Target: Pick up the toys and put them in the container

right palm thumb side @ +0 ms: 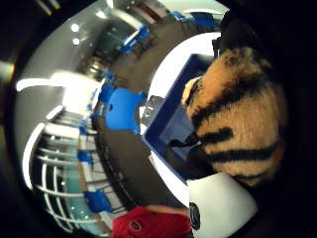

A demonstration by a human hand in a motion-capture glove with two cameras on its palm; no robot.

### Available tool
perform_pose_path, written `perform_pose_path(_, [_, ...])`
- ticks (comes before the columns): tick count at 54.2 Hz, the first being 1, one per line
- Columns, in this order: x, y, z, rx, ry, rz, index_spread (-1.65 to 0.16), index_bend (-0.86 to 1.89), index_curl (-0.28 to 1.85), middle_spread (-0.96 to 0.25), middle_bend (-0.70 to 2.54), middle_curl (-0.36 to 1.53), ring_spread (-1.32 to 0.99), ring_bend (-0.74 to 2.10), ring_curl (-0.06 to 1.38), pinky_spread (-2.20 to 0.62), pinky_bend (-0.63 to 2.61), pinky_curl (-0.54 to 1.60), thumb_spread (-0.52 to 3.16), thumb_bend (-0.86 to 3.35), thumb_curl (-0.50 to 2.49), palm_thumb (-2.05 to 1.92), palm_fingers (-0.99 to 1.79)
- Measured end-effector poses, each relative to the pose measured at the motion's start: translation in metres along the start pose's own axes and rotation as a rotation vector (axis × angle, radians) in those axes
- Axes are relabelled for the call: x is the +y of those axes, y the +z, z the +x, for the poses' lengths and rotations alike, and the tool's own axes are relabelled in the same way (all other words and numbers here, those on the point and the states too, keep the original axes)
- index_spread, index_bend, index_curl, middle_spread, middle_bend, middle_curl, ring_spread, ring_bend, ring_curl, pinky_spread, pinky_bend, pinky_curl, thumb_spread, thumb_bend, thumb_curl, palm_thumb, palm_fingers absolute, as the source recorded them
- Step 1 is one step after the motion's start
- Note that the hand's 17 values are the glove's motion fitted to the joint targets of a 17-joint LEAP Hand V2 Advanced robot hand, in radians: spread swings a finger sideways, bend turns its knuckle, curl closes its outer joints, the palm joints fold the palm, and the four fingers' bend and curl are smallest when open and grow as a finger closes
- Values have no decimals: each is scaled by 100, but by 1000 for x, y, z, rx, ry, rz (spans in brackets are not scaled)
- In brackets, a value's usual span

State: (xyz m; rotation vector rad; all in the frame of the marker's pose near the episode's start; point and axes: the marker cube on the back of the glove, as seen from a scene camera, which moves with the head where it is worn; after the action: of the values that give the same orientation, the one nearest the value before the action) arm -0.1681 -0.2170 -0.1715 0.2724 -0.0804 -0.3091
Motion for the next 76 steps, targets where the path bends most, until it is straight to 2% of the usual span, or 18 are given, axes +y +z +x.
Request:
perform_pose_path(12, [-43, 20, -51, -69, -71, -58, -44, 17, 38, -49, 47, 49, -50, 90, 49, -50, 97, 43, 56, 1, 86, 63, 103])
perform_pose_path(17, [-48, 43, -44, 73, -77, -161, -44, 14, 39, -48, 39, 49, -50, 89, 50, -50, 99, 44, 58, 0, 88, 63, 91])
perform_pose_path(20, [-45, 55, -40, 118, -70, -248, -44, 4, 35, -39, 16, 43, -45, 84, 49, -49, 114, 48, 77, -10, 83, 42, 52])
perform_pose_path(22, [-42, 59, -38, 86, -72, -281, -43, 7, 35, -36, 14, 42, -42, 83, 49, -47, 118, 49, 85, -7, 80, 37, 44])
perform_pose_path(23, [-40, 59, -36, 63, -89, -288, -42, 6, 33, -31, 13, 41, -36, 67, 45, -39, 113, 47, 90, -8, 76, 33, 6])
perform_pose_path(24, [-38, 59, -33, 39, -111, -291, -41, 8, 35, -29, 16, 43, -32, 65, 48, -35, 117, 52, 93, -8, 74, 29, -5])
perform_pose_path(28, [-27, 56, -16, -28, -158, -263, -39, 12, 31, -21, 16, 39, -21, 44, 38, -22, 118, 47, 103, -9, 66, 16, -16])
perform_pose_path(33, [-15, 51, 20, -16, -122, -240, -38, 15, 30, -15, 15, 37, -12, 32, 31, -10, 113, 43, 109, -8, 58, 1, -17])
perform_pose_path(40, [23, 46, 81, 30, -128, -265, -37, 16, 30, -10, 12, 34, -4, 22, 28, 0, 106, 39, 112, -7, 49, -8, -20])
perform_pose_path(53, [102, 61, 210, 41, 165, -261, -35, 14, 29, -7, 11, 28, 2, 15, 26, 8, 104, 37, 105, -9, 35, -11, -22])
perform_pose_path(65, [148, 78, 267, 32, 256, -291, -34, 14, 28, -6, 12, 25, 3, 15, 24, 11, 103, 35, 101, -9, 28, -10, -22])
perform_pose_path(76, [170, 92, 289, 17, 291, -291, -36, 16, 28, -6, 13, 24, 3, 16, 23, 13, 104, 35, 100, -8, 25, -10, -15])
